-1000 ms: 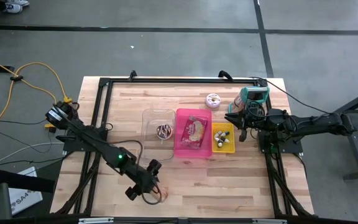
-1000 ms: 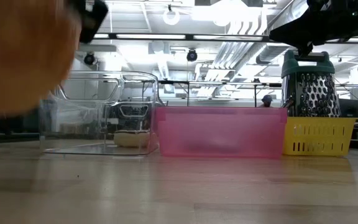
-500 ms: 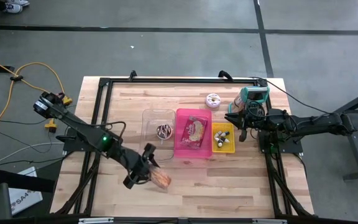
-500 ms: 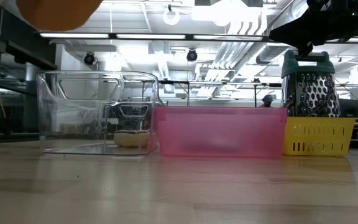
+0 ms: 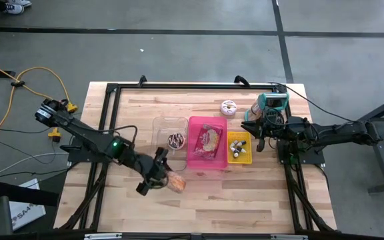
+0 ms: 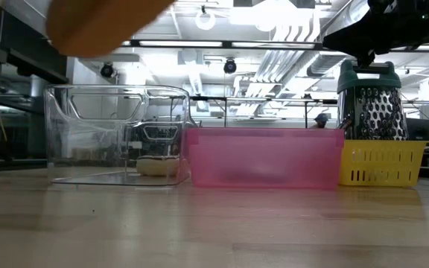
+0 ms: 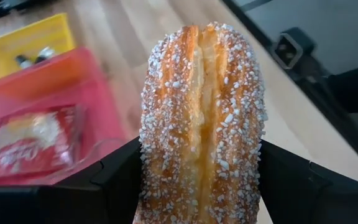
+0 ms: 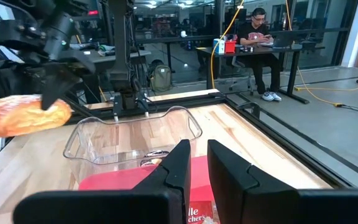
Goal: Pick & Place Food Item
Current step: Put the brown donut into the transparent bin
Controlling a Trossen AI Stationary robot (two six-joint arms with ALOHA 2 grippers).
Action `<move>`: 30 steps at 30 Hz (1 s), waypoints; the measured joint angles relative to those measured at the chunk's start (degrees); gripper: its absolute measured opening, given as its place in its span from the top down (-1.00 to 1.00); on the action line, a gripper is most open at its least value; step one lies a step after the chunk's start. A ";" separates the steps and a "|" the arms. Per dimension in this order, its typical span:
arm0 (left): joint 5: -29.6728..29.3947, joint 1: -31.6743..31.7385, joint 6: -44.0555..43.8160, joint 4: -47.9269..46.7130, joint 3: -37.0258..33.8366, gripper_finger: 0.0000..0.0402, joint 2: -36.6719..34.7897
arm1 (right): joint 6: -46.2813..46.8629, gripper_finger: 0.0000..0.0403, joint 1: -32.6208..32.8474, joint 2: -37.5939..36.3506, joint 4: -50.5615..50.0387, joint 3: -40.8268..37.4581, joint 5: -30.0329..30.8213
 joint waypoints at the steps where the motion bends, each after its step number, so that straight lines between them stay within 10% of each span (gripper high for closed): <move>1: 0.18 0.89 0.00 -0.17 0.00 -0.30 -0.06 | 0.00 0.78 0.01 -0.02 0.00 0.00 0.00; 30: 12.63 24.70 6.47 -13.86 -0.76 -0.30 -4.12 | 0.00 0.78 0.00 -0.01 -1.34 0.02 0.00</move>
